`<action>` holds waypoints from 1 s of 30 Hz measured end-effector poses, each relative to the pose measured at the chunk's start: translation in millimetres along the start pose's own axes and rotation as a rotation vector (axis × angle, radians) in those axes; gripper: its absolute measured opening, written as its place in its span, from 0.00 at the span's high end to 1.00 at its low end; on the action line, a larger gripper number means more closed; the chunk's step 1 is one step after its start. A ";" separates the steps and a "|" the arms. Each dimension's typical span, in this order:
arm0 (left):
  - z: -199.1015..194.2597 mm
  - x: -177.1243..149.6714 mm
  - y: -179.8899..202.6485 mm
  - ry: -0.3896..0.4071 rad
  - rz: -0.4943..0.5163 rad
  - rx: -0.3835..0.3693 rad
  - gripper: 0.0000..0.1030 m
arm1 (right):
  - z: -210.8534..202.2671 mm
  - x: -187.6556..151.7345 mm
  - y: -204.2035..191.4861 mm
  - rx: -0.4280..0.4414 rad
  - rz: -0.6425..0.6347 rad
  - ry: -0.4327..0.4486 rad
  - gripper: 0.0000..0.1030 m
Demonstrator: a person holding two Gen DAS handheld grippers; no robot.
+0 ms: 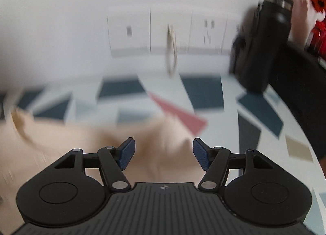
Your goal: Fold clothes
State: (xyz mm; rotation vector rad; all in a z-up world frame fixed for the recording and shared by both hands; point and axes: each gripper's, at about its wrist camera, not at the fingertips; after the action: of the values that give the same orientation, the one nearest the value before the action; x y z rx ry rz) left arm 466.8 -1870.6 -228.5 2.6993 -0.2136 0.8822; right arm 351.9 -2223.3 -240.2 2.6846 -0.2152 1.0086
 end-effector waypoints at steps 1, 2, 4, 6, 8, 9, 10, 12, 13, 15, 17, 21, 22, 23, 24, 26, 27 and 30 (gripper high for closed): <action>-3.3 -3.0 -4.7 -0.010 -0.030 -0.014 0.16 | 3.5 -3.6 -1.1 0.005 0.007 -0.015 0.38; -6.5 -5.9 -8.3 -0.015 -0.067 -0.023 0.15 | 7.1 -6.0 -2.5 0.011 0.012 -0.027 0.38; -10.9 -9.2 -13.3 -0.015 -0.109 -0.033 0.14 | 16.3 -3.5 -8.2 0.033 0.006 -0.034 0.37; -13.3 -13.2 -14.7 -0.015 -0.115 -0.027 0.14 | 29.6 6.0 -18.2 0.035 -0.038 -0.046 0.37; -11.8 -15.0 -13.2 -0.026 -0.109 -0.004 0.14 | 42.6 17.5 -25.3 0.020 -0.059 -0.044 0.37; -11.0 -15.5 -11.5 -0.034 -0.108 0.004 0.14 | 49.5 23.7 -24.2 0.028 -0.036 -0.040 0.38; -9.8 -16.2 -8.9 -0.039 -0.106 0.002 0.14 | 56.3 30.0 -23.1 0.036 -0.013 -0.035 0.37; -8.9 -19.7 -4.0 -0.037 -0.088 0.003 0.11 | 67.2 38.7 -18.4 0.034 0.057 -0.034 0.36; -8.3 -21.9 -1.2 -0.034 -0.073 0.014 0.10 | 71.8 41.9 -15.3 0.029 0.100 -0.036 0.36; -7.7 -25.2 2.6 -0.027 -0.047 0.032 0.09 | 75.4 46.2 -11.5 0.016 0.160 -0.033 0.36; -7.6 -27.6 4.7 -0.022 -0.029 0.043 0.09 | 67.7 43.5 -5.6 0.016 0.223 0.007 0.36; -6.9 -27.3 -0.3 -0.024 -0.028 0.046 0.09 | 43.5 40.0 -0.4 0.046 0.208 0.086 0.35; -6.3 -27.1 -2.2 -0.026 -0.033 0.045 0.12 | 38.1 39.7 0.7 0.055 0.192 0.099 0.34; -5.9 -26.8 -4.6 -0.030 -0.049 0.037 0.15 | 35.0 39.4 3.1 0.069 0.190 0.103 0.31; -6.0 -26.1 -7.2 -0.030 -0.073 0.025 0.25 | 33.0 39.5 5.8 0.087 0.192 0.102 0.29; -7.7 -24.5 -12.8 -0.015 -0.129 0.018 0.57 | 36.3 40.7 13.8 0.129 0.242 0.071 0.28; -8.3 -23.1 -15.6 -0.012 -0.149 0.018 0.69 | 38.4 41.1 17.3 0.133 0.274 0.056 0.28; -14.1 -14.7 -24.5 0.003 -0.185 0.018 0.80 | 45.3 41.5 23.4 0.108 0.344 0.011 0.28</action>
State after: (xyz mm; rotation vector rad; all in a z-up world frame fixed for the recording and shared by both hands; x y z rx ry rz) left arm 452.9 -1842.2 -232.0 2.6807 0.0444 0.8371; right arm 405.8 -2260.9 -240.9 2.7978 -0.6560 1.1578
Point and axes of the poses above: each gripper's, at about its wrist camera, not at the fingertips, and z roughly the way its jaws point, y to its right, x to its top, and after that the axes turned 12 degrees about -z, right-handed
